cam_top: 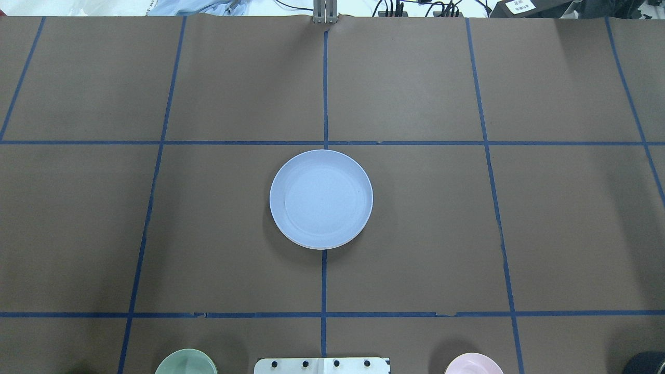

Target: Stack three plates with pink and blue

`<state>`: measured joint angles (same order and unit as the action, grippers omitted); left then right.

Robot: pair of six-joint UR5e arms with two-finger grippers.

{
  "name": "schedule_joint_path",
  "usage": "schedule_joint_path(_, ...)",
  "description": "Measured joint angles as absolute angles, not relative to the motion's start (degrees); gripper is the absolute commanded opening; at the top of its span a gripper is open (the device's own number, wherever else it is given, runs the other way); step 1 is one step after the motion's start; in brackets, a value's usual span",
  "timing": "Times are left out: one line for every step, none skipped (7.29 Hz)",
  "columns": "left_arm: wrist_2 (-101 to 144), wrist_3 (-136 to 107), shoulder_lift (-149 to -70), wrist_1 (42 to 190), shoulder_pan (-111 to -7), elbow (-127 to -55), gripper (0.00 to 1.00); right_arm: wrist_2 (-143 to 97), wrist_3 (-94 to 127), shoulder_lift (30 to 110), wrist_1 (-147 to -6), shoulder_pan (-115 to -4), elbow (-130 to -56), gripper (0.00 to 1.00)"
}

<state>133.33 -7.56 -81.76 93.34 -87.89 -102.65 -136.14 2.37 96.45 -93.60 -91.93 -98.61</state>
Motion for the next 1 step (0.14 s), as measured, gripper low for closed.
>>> schedule_joint_path(133.33, -7.56, -81.79, 93.36, -87.89, -102.61, 1.0, -136.14, 2.37, 96.43, -93.6, -91.93, -98.61, 1.0)
